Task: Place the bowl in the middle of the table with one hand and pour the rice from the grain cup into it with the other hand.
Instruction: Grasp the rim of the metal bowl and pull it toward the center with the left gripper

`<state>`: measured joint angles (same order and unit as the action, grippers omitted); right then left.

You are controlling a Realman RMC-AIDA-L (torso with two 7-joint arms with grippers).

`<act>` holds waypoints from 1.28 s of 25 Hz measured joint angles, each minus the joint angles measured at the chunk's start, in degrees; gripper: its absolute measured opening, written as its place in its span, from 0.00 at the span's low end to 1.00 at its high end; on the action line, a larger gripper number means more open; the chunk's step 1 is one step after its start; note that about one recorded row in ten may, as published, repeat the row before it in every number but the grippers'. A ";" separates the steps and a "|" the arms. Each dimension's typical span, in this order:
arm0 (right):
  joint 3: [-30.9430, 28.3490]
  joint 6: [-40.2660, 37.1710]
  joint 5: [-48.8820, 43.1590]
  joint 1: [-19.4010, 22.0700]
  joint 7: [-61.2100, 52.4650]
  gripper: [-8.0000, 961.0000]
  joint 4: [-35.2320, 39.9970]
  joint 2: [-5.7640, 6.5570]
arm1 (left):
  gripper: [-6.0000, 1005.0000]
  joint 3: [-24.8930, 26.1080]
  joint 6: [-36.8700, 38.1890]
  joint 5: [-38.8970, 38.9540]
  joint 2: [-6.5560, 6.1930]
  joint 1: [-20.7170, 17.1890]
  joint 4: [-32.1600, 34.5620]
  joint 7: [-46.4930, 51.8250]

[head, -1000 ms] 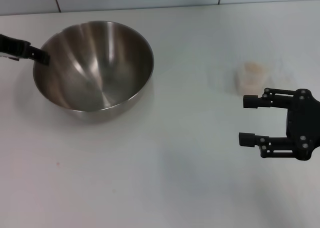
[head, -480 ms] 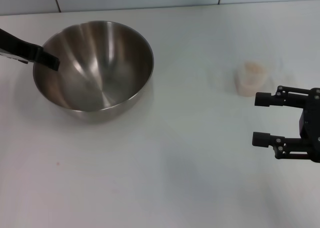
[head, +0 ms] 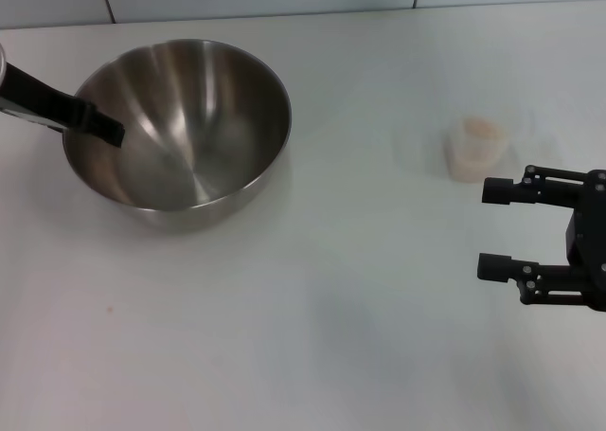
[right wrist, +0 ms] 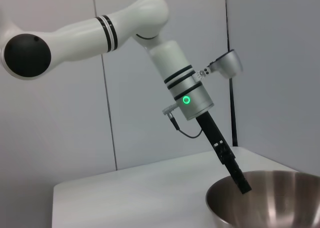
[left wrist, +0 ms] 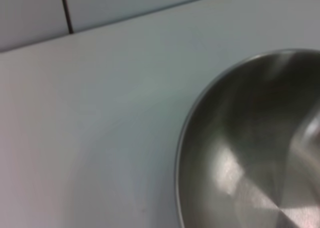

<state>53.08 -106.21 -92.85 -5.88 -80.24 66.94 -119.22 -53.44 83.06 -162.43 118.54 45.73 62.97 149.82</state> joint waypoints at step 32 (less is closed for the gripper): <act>-0.09 -0.04 -0.15 -0.75 1.67 0.78 -1.21 0.05 | 0.25 -7.07 -3.14 -0.10 0.01 -0.31 -1.66 0.48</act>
<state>52.99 -106.25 -93.00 -6.64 -78.57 65.74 -119.17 -60.51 79.92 -162.53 118.55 45.42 61.31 150.30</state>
